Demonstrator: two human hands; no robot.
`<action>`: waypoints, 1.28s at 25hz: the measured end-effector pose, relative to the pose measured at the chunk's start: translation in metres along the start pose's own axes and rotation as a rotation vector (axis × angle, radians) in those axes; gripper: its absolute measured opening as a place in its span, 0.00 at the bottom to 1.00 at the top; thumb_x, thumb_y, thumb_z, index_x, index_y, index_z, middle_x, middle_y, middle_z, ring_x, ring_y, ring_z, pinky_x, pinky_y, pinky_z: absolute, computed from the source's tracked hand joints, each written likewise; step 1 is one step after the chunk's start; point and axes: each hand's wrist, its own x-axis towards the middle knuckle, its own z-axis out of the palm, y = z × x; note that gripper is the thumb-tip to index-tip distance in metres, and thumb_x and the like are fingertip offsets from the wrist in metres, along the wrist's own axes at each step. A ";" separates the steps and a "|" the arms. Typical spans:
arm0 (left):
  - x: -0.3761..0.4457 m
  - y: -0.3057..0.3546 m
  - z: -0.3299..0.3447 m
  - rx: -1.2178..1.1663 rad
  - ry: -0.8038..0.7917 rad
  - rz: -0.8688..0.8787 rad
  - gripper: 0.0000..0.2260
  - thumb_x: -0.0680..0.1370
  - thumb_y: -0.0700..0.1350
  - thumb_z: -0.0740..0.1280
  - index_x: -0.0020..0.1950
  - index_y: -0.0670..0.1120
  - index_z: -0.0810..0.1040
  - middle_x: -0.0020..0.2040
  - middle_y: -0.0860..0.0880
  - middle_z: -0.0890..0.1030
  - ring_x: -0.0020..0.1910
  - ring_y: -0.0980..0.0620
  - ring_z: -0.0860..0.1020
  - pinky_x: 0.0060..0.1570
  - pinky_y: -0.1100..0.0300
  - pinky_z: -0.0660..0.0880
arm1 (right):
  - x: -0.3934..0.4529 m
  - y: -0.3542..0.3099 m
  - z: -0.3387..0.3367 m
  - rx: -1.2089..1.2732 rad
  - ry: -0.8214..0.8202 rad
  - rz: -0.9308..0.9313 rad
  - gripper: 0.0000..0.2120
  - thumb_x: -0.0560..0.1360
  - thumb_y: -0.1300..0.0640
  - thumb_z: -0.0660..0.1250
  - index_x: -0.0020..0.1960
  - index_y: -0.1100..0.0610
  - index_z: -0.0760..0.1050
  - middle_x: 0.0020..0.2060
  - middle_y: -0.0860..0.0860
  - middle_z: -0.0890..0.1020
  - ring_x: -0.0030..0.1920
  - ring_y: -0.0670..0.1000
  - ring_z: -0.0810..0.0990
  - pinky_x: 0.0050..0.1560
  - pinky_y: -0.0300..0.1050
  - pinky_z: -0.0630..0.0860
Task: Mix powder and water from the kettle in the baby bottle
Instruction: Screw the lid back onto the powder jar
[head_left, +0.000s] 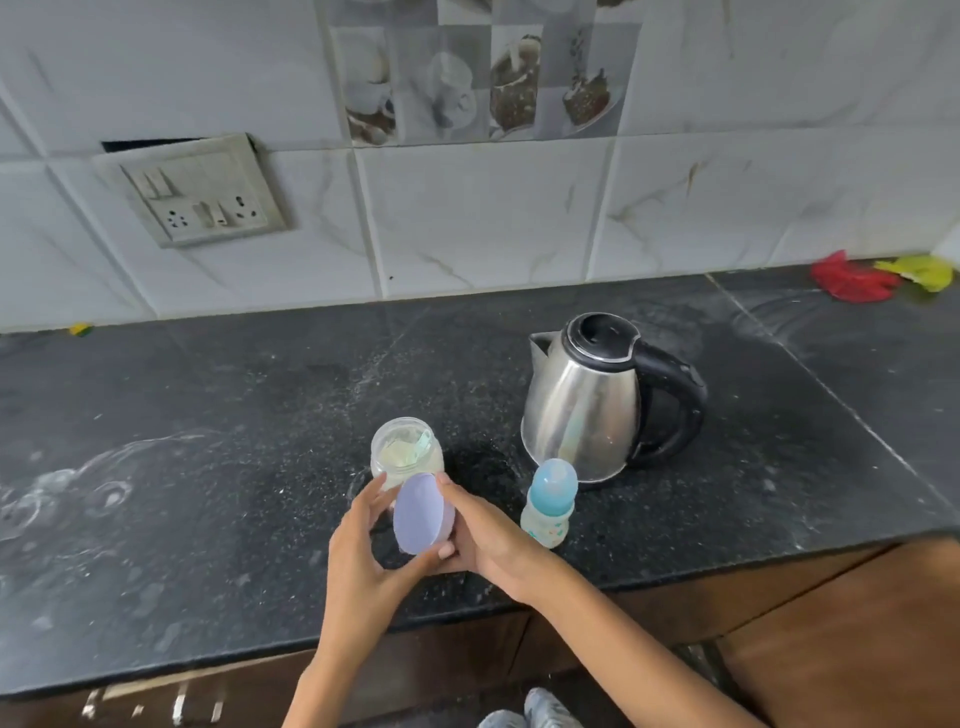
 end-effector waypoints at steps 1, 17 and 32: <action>0.003 -0.003 0.001 -0.012 0.008 0.010 0.42 0.60 0.60 0.78 0.70 0.58 0.65 0.65 0.66 0.73 0.65 0.65 0.70 0.61 0.62 0.67 | 0.000 -0.004 -0.001 -0.009 0.062 -0.042 0.22 0.79 0.38 0.59 0.68 0.48 0.71 0.62 0.55 0.79 0.58 0.54 0.81 0.47 0.47 0.82; 0.077 -0.033 0.027 -0.157 0.103 -0.259 0.29 0.58 0.57 0.77 0.55 0.70 0.71 0.50 0.63 0.80 0.51 0.66 0.77 0.45 0.63 0.74 | 0.061 -0.076 0.008 -1.192 0.334 -0.325 0.36 0.67 0.51 0.78 0.71 0.52 0.69 0.64 0.54 0.72 0.63 0.55 0.73 0.60 0.49 0.73; 0.081 -0.038 0.029 -0.060 0.121 -0.277 0.35 0.56 0.61 0.76 0.60 0.59 0.71 0.53 0.59 0.78 0.66 0.40 0.65 0.63 0.37 0.68 | 0.073 -0.094 0.029 -1.506 0.104 -0.255 0.37 0.62 0.72 0.72 0.66 0.47 0.76 0.65 0.50 0.73 0.63 0.55 0.74 0.53 0.52 0.80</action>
